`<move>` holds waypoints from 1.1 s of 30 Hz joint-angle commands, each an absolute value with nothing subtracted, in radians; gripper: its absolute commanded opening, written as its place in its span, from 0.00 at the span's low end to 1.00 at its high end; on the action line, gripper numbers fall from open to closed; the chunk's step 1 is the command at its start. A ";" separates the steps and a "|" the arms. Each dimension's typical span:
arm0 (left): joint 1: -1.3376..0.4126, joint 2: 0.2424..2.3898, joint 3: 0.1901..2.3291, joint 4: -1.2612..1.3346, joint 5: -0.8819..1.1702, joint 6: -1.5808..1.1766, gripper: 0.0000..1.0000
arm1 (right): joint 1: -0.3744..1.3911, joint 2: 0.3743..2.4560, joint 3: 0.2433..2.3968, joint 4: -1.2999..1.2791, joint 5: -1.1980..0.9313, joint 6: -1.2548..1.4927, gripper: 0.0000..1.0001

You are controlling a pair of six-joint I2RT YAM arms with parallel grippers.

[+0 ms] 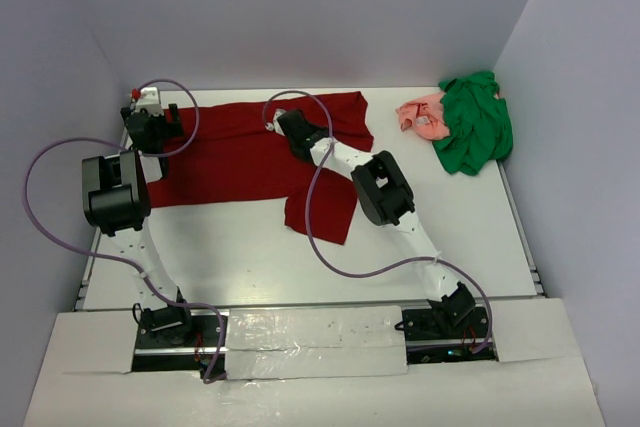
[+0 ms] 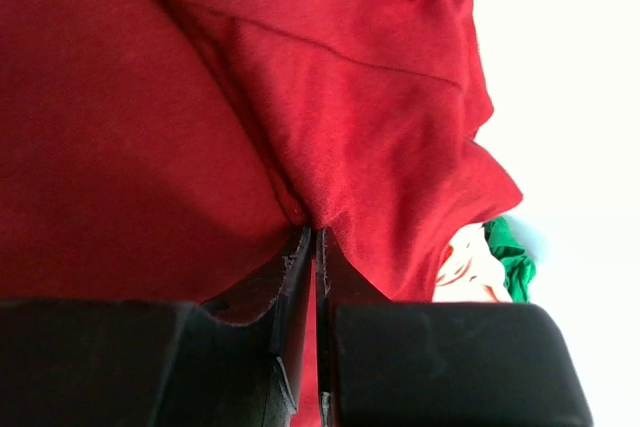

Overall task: Fold and stack the t-shirts
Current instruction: Fold the flattened tshirt in 1/3 of the way

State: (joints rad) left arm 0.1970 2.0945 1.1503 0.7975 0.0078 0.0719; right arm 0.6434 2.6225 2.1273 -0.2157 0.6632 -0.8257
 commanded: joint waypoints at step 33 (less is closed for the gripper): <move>0.192 2.031 1.126 0.884 0.012 0.091 0.99 | 0.673 2.450 2.135 -0.408 0.687 -0.738 0.10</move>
